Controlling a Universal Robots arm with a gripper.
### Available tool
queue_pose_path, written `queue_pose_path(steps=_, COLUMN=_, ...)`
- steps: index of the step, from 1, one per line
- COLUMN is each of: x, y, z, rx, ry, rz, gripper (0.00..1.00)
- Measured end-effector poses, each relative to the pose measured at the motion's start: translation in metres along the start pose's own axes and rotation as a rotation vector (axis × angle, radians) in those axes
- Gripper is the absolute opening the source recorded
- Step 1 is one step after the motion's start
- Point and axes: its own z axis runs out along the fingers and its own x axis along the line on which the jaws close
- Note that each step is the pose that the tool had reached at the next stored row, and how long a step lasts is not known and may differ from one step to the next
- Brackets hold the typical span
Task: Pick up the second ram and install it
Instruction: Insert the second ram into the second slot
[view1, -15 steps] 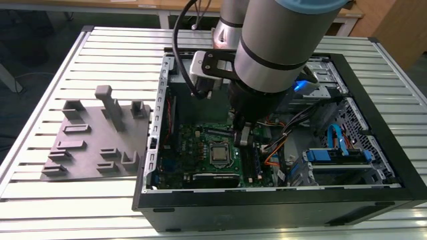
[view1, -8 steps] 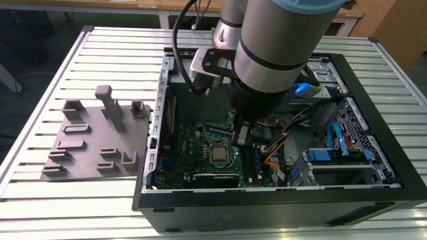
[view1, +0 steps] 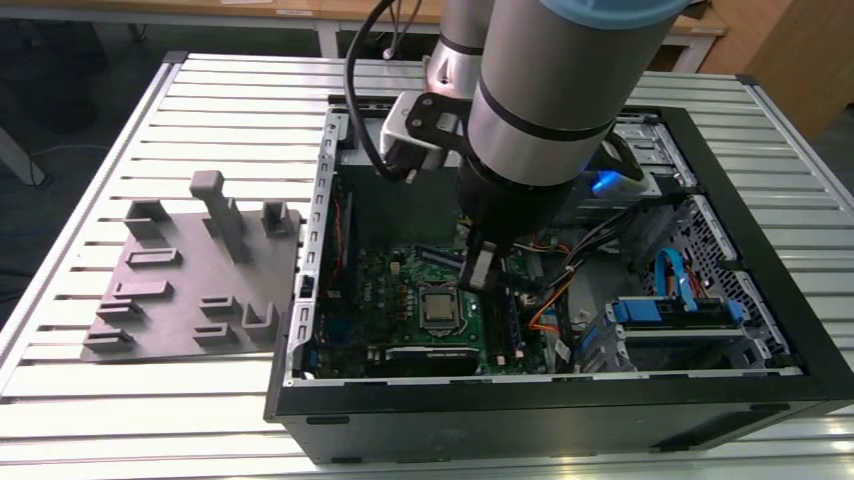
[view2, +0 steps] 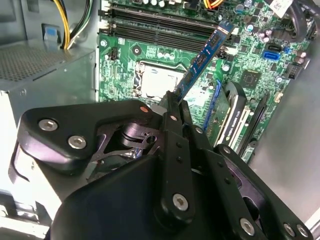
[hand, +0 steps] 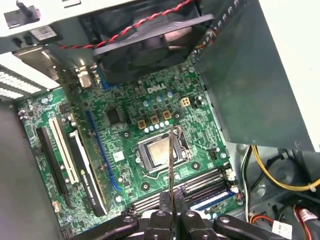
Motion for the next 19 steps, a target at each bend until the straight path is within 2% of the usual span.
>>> queue_pose_path(steps=19, x=0.0001, y=0.0, z=0.0005, rx=0.0216, ry=-0.0102, rz=0.166, gripper=0.14)
